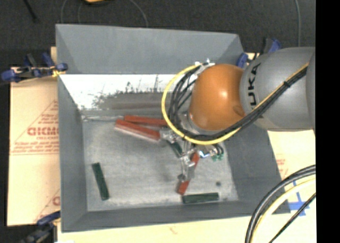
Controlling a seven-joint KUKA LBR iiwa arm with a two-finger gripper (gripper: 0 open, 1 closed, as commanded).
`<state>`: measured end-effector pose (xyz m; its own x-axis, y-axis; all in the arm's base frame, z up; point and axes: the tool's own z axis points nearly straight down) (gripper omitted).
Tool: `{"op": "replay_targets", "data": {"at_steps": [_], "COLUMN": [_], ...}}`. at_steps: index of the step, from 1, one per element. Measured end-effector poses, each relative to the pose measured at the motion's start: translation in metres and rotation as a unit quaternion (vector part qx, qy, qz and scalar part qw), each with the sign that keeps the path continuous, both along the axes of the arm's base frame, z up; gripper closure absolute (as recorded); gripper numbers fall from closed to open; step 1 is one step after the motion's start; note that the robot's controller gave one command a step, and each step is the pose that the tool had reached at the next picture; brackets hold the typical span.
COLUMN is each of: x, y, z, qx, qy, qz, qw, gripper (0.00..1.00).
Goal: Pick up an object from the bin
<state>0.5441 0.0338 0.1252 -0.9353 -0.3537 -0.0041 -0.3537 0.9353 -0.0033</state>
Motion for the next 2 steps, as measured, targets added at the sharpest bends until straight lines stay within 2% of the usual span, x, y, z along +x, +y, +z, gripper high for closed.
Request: {"op": "replay_targets", "data": {"at_steps": [1,2], "x": [-0.001,0.000], "y": [0.001,-0.042], "z": [-0.009,-0.024], "qx": [0.000,0.001], "qy": [0.0007,0.0007], "qz": [0.038,0.112], "qw": [0.9993,0.9937], "gripper": [0.00,0.00]}}
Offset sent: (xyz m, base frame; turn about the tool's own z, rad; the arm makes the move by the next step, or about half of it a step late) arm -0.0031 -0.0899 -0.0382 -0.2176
